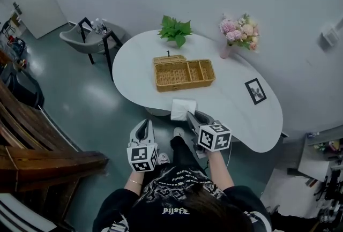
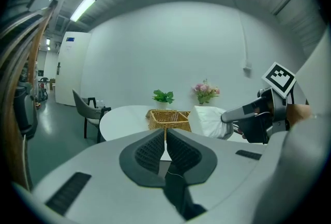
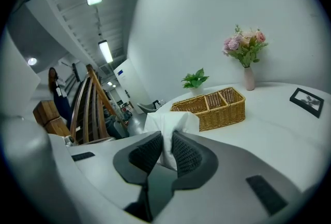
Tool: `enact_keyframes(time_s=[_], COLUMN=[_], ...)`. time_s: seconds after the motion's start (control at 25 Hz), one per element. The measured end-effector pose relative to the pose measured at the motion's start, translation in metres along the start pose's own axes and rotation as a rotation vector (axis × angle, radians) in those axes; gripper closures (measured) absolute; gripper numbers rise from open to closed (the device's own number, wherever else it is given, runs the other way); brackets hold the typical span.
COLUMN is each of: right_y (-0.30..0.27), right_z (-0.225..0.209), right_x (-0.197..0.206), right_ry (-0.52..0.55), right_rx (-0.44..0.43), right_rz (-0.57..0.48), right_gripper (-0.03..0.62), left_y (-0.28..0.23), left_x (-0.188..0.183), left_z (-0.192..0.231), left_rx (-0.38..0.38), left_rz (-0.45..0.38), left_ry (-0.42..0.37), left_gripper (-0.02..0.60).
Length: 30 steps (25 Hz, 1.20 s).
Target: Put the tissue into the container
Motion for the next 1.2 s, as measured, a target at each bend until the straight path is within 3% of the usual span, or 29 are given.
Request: enact_keyframes(time_s=[0.4,0.84,1.2], right_y=[-0.046,-0.099,-0.131], right_z=[-0.022,-0.039,-0.053], right_x=[-0.053,-0.096,-0.118], right_ry=[-0.012,-0.002,0.016], right_rx=[-0.055,-0.110,-0.144], right_rz=[0.001,0.027,0.071], right_gripper=[0.510,0.510,0.510], left_y=[-0.035,-0.092,-0.126], left_x=[-0.032,-0.046,-0.056], left_z=[0.030,0.055,0.053], left_rx=[-0.092,-0.143,-0.156], left_rz=[-0.035,-0.025,-0.023], left_ry=[0.024,0.053,0.056], left_gripper=[0.551,0.551,0.551])
Point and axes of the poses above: the fingertips, and each gripper's own axes: y backward along the fingers, z to its left, x out of its underside, the point moved 6 cm from there along y, backward along the fingers, and after that the axes turned 7 degrees about x, right-handed, at the moved point
